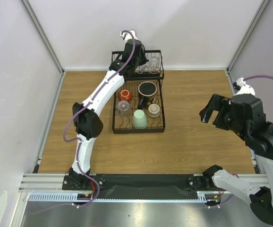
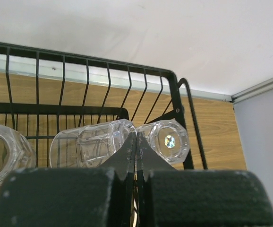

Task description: Load the cups into the dish rack

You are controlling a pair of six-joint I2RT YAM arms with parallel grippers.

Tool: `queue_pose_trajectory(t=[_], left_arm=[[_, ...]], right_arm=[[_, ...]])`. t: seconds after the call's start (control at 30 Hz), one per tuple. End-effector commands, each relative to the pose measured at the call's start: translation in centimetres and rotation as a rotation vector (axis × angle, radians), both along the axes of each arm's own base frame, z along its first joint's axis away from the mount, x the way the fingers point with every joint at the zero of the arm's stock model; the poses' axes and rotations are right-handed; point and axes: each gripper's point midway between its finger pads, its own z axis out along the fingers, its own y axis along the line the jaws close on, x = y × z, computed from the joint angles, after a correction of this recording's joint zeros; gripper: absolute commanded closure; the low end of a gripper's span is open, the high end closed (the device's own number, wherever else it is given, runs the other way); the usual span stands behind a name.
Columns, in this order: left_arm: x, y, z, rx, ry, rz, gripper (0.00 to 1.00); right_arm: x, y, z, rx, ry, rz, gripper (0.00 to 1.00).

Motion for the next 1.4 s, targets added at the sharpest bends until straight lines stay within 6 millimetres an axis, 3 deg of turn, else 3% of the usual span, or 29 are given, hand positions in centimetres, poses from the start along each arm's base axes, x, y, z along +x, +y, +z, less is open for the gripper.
queue_pose_trajectory(t=[0.0, 0.53, 0.77, 1.07, 1.37], left_arm=[[0.2, -1.2, 1.0, -0.04, -0.02, -0.023, 1.0], [0.0, 1.5, -1.2, 0.031, 0.041, 0.08, 1.0], [0.0, 3.4, 1.0, -0.001, 0.002, 0.114, 0.99], [0.6, 6.0, -0.3, -0.019, 0.054, 0.144, 1.0], [0.4, 5.3, 2.2, -0.07, 0.001, 0.1, 1.0]], right_arm=[[-1.4, -1.4, 0.0, -0.039, 0.021, -0.021, 0.04], [-1.5, -1.9, 0.0, -0.048, 0.018, -0.036, 0.04], [-1.2, -1.6, -0.3, -0.055, 0.025, -0.027, 0.03], [-1.1, -1.6, -0.4, -0.052, 0.022, -0.028, 0.03], [-0.6, -1.1, -0.6, -0.056, 0.026, -0.015, 0.02]])
